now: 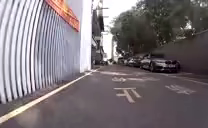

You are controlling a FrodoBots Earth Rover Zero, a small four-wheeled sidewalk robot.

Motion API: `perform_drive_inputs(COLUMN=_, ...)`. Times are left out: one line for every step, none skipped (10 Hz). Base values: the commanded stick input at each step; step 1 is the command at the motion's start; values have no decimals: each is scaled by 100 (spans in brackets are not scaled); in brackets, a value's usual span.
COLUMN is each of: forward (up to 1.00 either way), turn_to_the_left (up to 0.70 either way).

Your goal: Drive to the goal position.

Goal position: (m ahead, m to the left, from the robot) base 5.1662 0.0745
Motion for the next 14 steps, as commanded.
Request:
perform_drive_inputs(forward=70, turn_to_the_left=0)
perform_drive_inputs(forward=70, turn_to_the_left=0)
perform_drive_inputs(forward=70, turn_to_the_left=0)
perform_drive_inputs(forward=70, turn_to_the_left=0)
perform_drive_inputs(forward=70, turn_to_the_left=0)
perform_drive_inputs(forward=70, turn_to_the_left=0)
perform_drive_inputs(forward=70, turn_to_the_left=0)
perform_drive_inputs(forward=70, turn_to_the_left=0)
perform_drive_inputs(forward=70, turn_to_the_left=0)
perform_drive_inputs(forward=70, turn_to_the_left=0)
perform_drive_inputs(forward=70, turn_to_the_left=0)
perform_drive_inputs(forward=70, turn_to_the_left=0)
perform_drive_inputs(forward=70, turn_to_the_left=0)
perform_drive_inputs(forward=70, turn_to_the_left=0)
